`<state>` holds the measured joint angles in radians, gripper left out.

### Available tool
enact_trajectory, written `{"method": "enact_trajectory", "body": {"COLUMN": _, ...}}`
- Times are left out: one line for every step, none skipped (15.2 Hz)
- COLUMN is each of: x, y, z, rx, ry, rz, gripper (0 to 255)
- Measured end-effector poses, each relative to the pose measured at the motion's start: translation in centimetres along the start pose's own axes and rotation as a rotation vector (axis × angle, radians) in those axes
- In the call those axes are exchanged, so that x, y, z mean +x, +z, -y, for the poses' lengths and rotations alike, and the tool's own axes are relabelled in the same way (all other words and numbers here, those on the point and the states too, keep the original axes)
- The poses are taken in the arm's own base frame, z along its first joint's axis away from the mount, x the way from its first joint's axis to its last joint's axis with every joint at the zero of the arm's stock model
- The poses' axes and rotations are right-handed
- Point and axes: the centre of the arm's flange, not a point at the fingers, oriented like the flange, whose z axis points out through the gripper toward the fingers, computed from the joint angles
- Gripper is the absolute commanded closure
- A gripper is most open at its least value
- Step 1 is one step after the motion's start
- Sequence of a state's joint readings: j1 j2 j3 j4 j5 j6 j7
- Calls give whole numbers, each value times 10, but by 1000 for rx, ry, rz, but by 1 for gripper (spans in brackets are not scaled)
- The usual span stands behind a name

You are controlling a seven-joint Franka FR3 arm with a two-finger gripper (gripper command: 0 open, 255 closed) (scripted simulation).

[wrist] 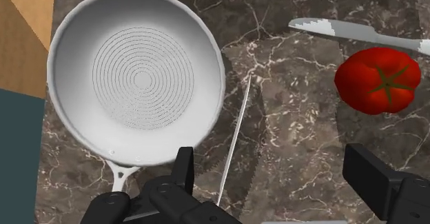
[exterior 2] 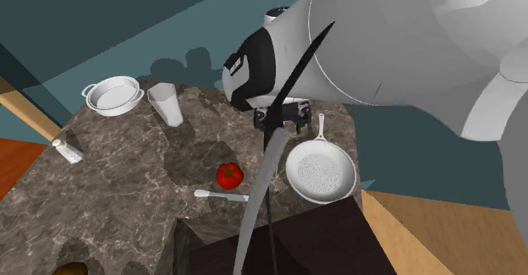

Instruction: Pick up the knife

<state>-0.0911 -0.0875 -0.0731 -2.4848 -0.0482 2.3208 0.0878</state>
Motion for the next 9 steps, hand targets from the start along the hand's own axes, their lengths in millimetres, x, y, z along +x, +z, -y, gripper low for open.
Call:
{"method": "enact_trajectory", "body": {"x": 8, "y": 12, "z": 4, "rx": 3, "ry": 15, "rz": -2, "gripper": 0}}
{"method": "enact_trajectory", "body": {"x": 16, "y": 21, "z": 1, "rx": 6, "ry": 29, "rz": -6, "gripper": 0}}
{"method": "enact_trajectory", "body": {"x": 25, "y": 31, "z": -1, "rx": 9, "ry": 45, "rz": -9, "gripper": 0}}
{"method": "enact_trajectory", "body": {"x": 32, "y": 43, "z": -4, "rx": 12, "ry": 60, "rz": -12, "gripper": 0}}
{"method": "enact_trajectory", "body": {"x": 42, "y": 52, "z": -5, "rx": 15, "ry": 75, "rz": -15, "gripper": 0}}
{"method": "enact_trajectory", "body": {"x": 50, "y": 63, "z": -6, "rx": 19, "ry": 90, "rz": -19, "gripper": 0}}
{"method": "enact_trajectory", "body": {"x": 57, "y": 72, "z": -10, "rx": 22, "ry": 105, "rz": -22, "gripper": 0}}
{"method": "enact_trajectory", "body": {"x": 66, "y": 83, "z": -13, "rx": 25, "ry": 120, "rz": -26, "gripper": 0}}
{"method": "enact_trajectory", "body": {"x": 73, "y": 92, "z": -13, "rx": 28, "ry": 134, "rz": -29, "gripper": 0}}
